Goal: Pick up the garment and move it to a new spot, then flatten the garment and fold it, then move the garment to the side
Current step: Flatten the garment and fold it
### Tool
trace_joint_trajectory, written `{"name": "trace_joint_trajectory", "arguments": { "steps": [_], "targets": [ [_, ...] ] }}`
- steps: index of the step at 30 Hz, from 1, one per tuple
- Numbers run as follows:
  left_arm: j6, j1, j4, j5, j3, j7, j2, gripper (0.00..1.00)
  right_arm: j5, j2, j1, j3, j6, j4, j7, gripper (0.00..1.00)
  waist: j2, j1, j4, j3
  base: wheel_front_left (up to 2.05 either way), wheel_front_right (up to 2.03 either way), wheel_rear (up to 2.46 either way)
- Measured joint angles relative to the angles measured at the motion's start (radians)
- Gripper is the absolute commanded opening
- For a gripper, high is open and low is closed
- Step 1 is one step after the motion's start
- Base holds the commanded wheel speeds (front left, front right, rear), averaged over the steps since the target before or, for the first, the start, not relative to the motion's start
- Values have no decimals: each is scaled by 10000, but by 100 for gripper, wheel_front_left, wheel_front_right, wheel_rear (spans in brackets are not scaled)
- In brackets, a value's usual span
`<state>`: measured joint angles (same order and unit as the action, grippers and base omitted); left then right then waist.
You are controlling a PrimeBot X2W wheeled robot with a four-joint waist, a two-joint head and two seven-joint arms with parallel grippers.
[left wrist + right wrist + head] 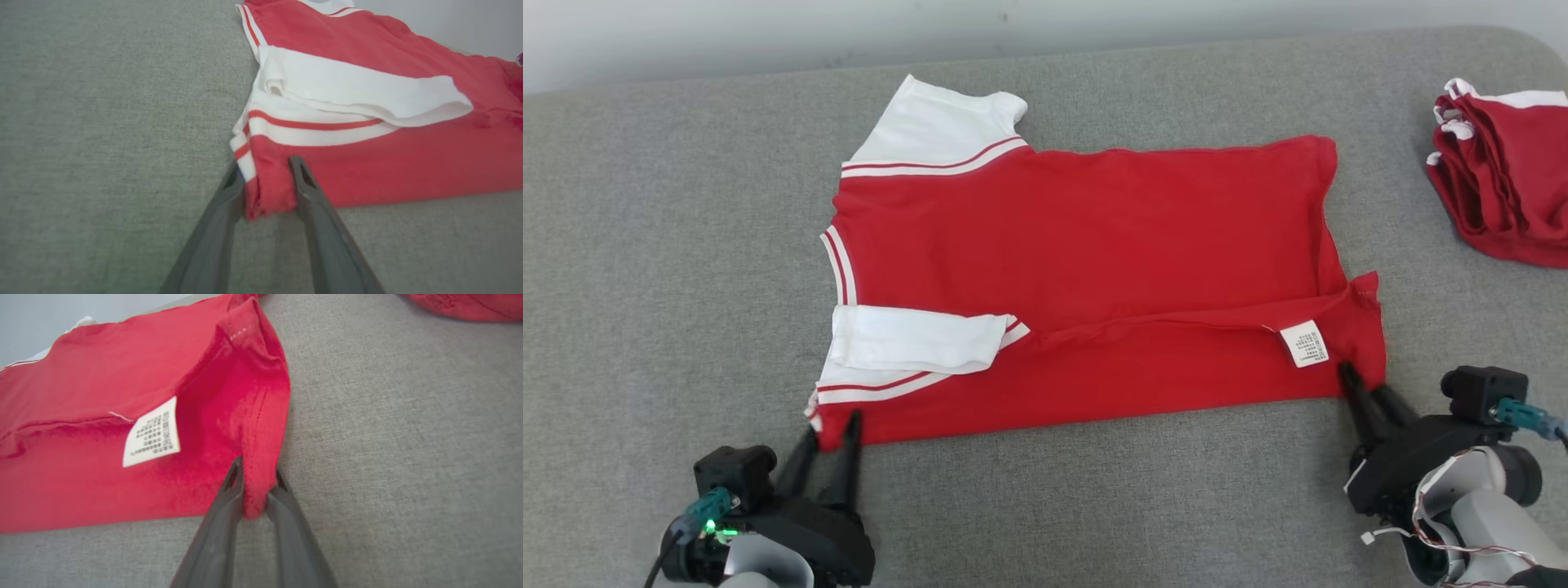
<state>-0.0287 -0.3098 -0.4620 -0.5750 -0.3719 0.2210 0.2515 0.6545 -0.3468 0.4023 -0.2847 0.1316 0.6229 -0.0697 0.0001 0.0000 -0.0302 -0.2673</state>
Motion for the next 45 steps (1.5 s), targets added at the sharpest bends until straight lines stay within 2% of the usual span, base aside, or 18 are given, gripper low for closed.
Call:
{"name": "trace_joint_trajectory", "arguments": {
  "steps": [10, 18, 25, 31, 32, 33, 34, 35, 40, 45],
  "targets": [
    [113, 398, -489, -199, 90, 242, -142, 0, 861, 4, -190, -750, 0, 449, -545, 0, 0, 0, 271, 735, 0, 0, 0],
    [-29, 1750, 82, -280, 142, 332, -33, 0, 1394, -75, -1072, -1112, 0, -15, -727, 0, -1, -1, 642, 1553, 0, 0, 0],
    [-244, 2935, 884, -286, 10, 357, -222, 0, 1753, -407, -2691, -736, 2, -897, -709, 0, -1, -2, 909, 2108, 0, 0, 0],
    [-330, 3712, 1229, -416, 176, 378, -219, 0, 1703, -447, -3651, -192, 2, -1685, -309, 0, 0, -1, 722, 2330, 0, 0, 0],
    [-332, 3800, 1250, -422, 198, 384, -219, 0, 1653, -412, -3767, -79, 2, -1743, -255, 20, -1, -1, 681, 2362, 0, 0, 0],
    [-339, 3854, 1254, -428, 207, 384, -228, 24, 1582, -368, -3860, 50, 2, -1797, -219, 87, -1, -2, 650, 2396, 0, 0, 0],
    [-341, 3886, 1266, -428, 221, 384, -242, 48, 1505, -309, -3914, 180, 2, -1854, -209, 100, -2, -2, 624, 2425, 0, 0, 0],
    [-341, 3905, 1294, -426, 261, 387, -268, 100, 1442, -228, -3954, 307, 2, -1923, -194, 100, -1, -2, 605, 2456, 0, 0, 0],
    [-284, 3904, 1586, -318, 663, 401, -416, 100, 888, 84, -4016, 915, 2, -2284, -274, 100, -1, -1, 516, 2560, 0, 0, 0],
    [-230, 3786, 2391, 301, 1588, 407, -669, 100, 4, 272, -3931, 1271, 2, -2932, -683, 100, -1, 0, 481, 2590, 0, 0, 0]
  ]
}}
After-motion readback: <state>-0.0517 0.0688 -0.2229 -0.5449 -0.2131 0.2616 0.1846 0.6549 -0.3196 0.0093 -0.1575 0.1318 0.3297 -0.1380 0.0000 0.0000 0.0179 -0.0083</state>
